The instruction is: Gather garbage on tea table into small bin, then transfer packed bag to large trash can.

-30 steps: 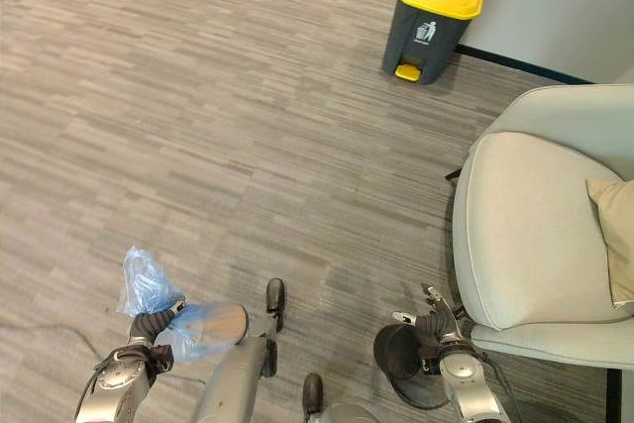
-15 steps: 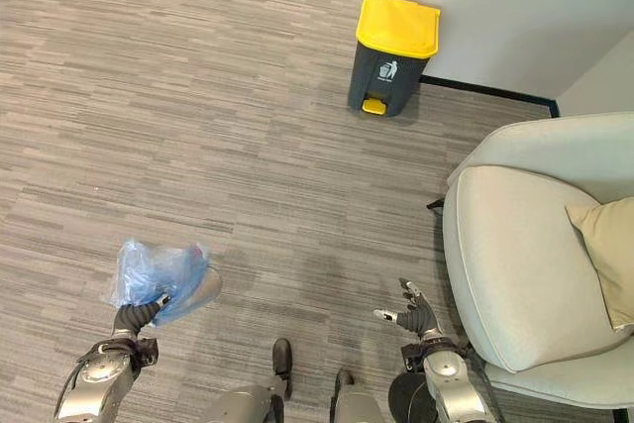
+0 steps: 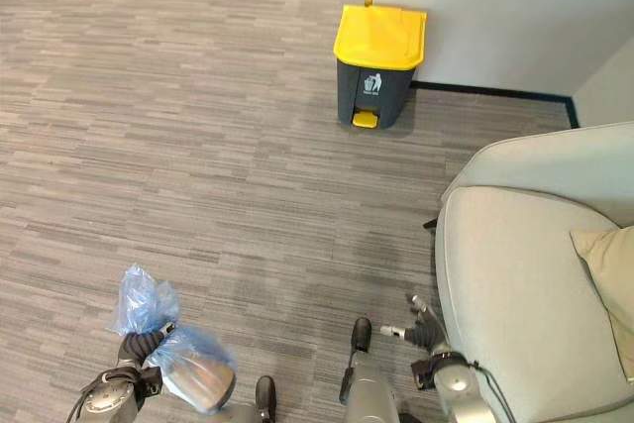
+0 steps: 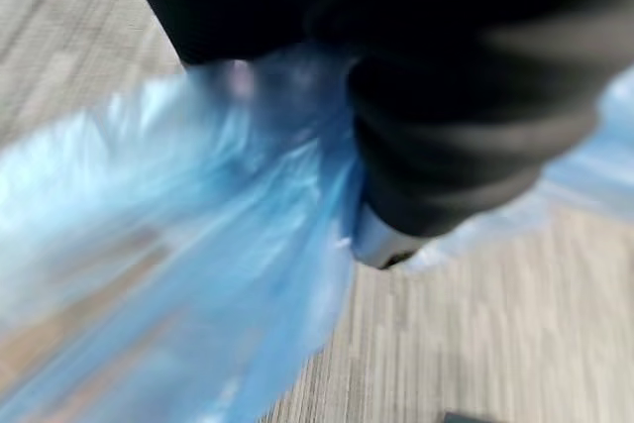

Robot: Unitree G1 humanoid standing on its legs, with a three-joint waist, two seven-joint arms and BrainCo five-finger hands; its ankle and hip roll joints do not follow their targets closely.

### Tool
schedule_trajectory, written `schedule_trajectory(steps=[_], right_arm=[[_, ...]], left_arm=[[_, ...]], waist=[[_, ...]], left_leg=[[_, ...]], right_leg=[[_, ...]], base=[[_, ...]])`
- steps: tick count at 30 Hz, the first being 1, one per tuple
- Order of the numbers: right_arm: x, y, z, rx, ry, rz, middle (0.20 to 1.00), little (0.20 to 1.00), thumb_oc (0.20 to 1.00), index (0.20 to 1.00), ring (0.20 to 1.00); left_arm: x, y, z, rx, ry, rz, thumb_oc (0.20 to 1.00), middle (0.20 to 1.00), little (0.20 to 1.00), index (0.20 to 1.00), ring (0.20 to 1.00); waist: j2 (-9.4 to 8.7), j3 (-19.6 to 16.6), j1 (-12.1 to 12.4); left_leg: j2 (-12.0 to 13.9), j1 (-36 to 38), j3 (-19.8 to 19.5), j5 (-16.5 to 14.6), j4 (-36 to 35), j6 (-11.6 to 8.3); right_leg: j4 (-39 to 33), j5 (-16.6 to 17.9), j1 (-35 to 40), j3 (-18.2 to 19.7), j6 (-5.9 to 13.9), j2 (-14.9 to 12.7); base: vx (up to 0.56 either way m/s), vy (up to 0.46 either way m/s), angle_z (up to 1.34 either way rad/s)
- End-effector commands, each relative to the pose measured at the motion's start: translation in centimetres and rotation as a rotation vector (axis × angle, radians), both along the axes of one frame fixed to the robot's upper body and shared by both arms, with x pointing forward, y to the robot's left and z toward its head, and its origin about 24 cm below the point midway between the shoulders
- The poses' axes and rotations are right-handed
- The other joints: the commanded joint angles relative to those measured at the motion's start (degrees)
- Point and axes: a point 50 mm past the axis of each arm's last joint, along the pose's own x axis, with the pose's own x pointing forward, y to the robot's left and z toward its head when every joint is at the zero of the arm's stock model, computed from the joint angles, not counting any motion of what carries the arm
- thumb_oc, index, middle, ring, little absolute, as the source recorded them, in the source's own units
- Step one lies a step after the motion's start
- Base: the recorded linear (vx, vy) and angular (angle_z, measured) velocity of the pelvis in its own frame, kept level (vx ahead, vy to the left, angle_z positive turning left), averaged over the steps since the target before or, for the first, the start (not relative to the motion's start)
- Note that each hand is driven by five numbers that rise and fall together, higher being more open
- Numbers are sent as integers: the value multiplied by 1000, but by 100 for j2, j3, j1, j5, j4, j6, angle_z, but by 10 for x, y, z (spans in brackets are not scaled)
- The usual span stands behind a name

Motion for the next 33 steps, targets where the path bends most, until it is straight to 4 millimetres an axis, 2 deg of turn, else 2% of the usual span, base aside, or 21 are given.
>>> schedule_trajectory(steps=[1,3,4,6,7,10,11,12,15,17,20,23,25,26,29,31,33], right_arm=[[-2,-10,11,-33,-58,-16,1000,1000,1000,1000,1000],[-3,-12,11,-36,-55,-25,1000,1000,1000,1000,1000],[-2,-14,12,-37,-59,-34,1000,1000,1000,1000,1000],[-1,-16,12,-30,-65,-50,1000,1000,1000,1000,1000],[0,-17,12,-30,-66,-59,1000,1000,1000,1000,1000],[2,-17,12,-22,-72,-76,1000,1000,1000,1000,1000],[2,-17,12,-22,-72,-76,1000,1000,1000,1000,1000],[2,-16,11,-17,-74,-85,1000,1000,1000,1000,1000],[0,-13,7,-6,-57,-91,1000,1000,1000,1000,1000],[0,-11,6,0,-53,-81,1000,1000,1000,1000,1000],[3,-5,7,-2,-59,-50,1000,1000,1000,1000,1000],[12,5,12,14,-81,-6,1000,1000,1000,1000,1000],[13,7,12,16,-85,-1,1000,1000,1000,1000,1000],[18,12,15,28,-98,19,1000,1000,1000,1000,1000],[21,15,18,37,-120,25,1000,1000,1000,1000,1000],[22,16,18,37,-118,27,1000,1000,1000,1000,1000],[25,16,21,33,-128,35,1000,1000,1000,1000,1000]], left_arm=[[23,17,30,72,-143,-15,200,200,200,200,200],[25,15,30,70,-145,-18,200,200,200,200,200],[28,13,31,65,-151,-22,200,200,200,200,200],[31,11,31,65,-157,-26,200,200,200,200,200],[32,12,32,71,-160,-27,200,200,200,200,200],[33,14,34,86,-162,-23,200,200,200,200,200],[33,14,34,86,-162,-24,200,200,200,200,200],[32,15,34,94,-161,-21,200,200,200,200,200],[31,16,34,95,-158,-14,200,200,200,200,200],[28,17,34,96,-155,-18,200,200,200,200,200],[24,22,37,112,-156,-16,200,200,200,200,200],[21,29,39,133,-158,0,200,200,200,200,200],[21,32,40,141,-160,6,200,200,200,200,200],[21,36,43,163,-159,1,200,200,200,200,200],[26,38,47,178,-179,2,200,200,200,200,200],[30,35,49,169,-193,-3,200,200,200,200,200],[33,34,50,167,-201,-2,200,200,200,200,200]], waist=[[-184,-221,-220],[-182,-204,-231],[-224,-165,-187],[-306,-119,-150],[-341,-81,-110],[-405,-7,44],[-408,-5,47],[-432,23,140],[-445,7,291],[-437,-21,333],[-498,-76,398],[-591,-89,527],[-597,-118,576],[-609,-94,605],[-560,-99,585],[-467,-61,487],[-379,1,391]], left_leg=[[61,134,200,102,594,-99],[73,77,210,148,678,-60],[-168,-206,29,20,676,52],[-376,-575,-10,-194,533,139],[-443,-788,3,-202,507,156],[-554,-1258,42,88,305,110],[-556,-1251,46,91,299,110],[-609,-1561,30,335,225,71],[-660,-1866,56,639,75,49],[-675,-1693,98,557,-78,92],[-770,-1674,95,387,95,229],[-831,-1609,228,91,291,408],[-844,-1620,262,32,318,463],[-915,-1527,299,-136,351,596],[-1089,-1340,236,-260,250,736],[-1162,-1077,148,-332,83,774],[-1163,-833,126,-414,-43,786]], right_leg=[[143,-701,275,154,373,-110],[135,-790,343,159,324,-44],[110,-907,458,261,287,21],[76,-986,557,330,294,12],[65,-1010,607,372,282,19],[11,-1105,811,485,266,119],[11,-1105,813,488,266,117],[-50,-1175,996,538,276,180],[-180,-1255,1314,673,309,273],[-210,-1323,1437,771,355,288],[-192,-1335,1562,939,477,104],[15,-1204,1449,1210,611,-102],[82,-1185,1389,1255,633,-142],[374,-1090,1307,1357,698,-231],[896,-846,1016,1487,734,-238],[1076,-823,601,1565,650,-70],[1031,-787,131,1361,596,7]], base=[[261,-257,4],[154,-115,12],[189,-102,-3],[200,-102,-14],[146,-60,-9],[161,-19,-9],[236,35,-30],[259,46,-42],[342,95,-23],[265,124,-29],[278,204,-46],[250,225,-69],[176,162,-32],[217,207,-25],[225,177,-22],[196,124,3],[236,87,1]])
